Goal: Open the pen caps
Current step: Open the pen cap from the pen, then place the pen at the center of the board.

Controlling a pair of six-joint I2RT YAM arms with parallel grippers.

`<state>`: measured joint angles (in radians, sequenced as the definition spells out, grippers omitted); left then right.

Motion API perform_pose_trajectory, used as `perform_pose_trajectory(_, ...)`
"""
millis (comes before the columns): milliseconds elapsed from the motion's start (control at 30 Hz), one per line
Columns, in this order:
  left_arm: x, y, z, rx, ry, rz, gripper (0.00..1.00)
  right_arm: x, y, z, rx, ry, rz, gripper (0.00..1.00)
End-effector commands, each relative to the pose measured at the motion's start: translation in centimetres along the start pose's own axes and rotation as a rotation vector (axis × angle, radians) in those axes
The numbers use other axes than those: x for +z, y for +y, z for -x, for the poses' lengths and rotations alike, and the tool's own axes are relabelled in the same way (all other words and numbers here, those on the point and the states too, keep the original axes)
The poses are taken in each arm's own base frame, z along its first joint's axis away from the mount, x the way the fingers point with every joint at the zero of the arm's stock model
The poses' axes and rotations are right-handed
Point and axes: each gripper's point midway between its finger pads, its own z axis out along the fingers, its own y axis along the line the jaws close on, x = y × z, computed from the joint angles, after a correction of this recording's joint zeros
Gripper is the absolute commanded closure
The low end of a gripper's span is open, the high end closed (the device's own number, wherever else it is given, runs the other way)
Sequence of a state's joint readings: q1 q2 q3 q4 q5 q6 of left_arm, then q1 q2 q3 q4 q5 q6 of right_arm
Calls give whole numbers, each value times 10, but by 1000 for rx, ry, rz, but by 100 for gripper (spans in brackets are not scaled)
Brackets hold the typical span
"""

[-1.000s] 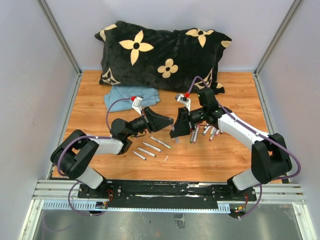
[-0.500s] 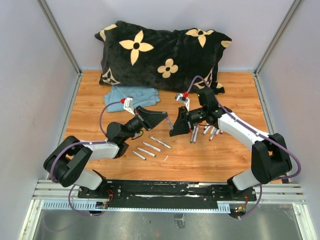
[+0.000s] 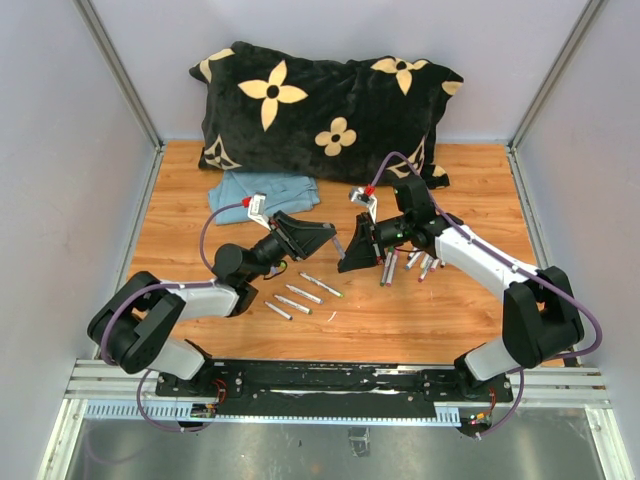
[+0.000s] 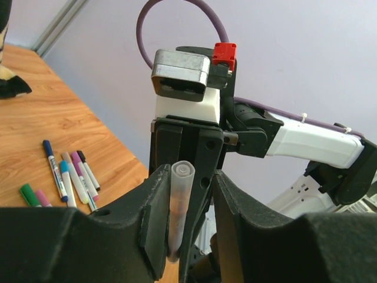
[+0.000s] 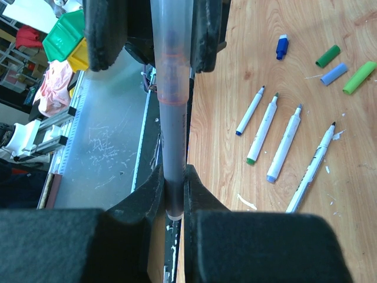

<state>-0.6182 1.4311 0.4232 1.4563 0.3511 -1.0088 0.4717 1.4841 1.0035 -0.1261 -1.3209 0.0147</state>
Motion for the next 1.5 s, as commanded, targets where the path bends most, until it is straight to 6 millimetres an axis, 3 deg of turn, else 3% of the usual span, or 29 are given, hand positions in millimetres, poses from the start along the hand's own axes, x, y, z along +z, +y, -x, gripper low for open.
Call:
perform_pose_trajectory(0,4,1,0,-10,5,-11,64,3,8,10,-48,-1,2,99)
perform_pose_trajectory(133,7,1,-3,-17,16,-13,77,3,7,9,-43,1,1,99)
perform_pose_trajectory(233,9,1,2,-5,3,-9,97,4,7,8,-43,4,2,99)
perform_pose_trajectory(300,10,2,12,27,-32,12,99,5,7,7,-39,7,5,99)
perform_pose_trajectory(367,11,4,33,78,-80,45,100,7,7,6,-37,11,4,99)
perform_pose_trajectory(600,-3,6,139,203,-302,100,100,24,9,-5,-16,54,17,99)
perform_pose_trajectory(733,-17,4,164,237,-353,134,100,24,9,-5,-12,55,18,99)
perform_pose_trajectory(900,-39,17,157,256,-354,248,100,20,7,-4,-64,75,-27,99)
perform_pose_trajectory(1267,-104,71,88,102,-230,512,100,-7,-34,-14,-235,231,-312,99)
perform_pose_trajectory(1467,-129,82,70,68,-220,591,100,-21,-55,-21,-251,309,-430,98)
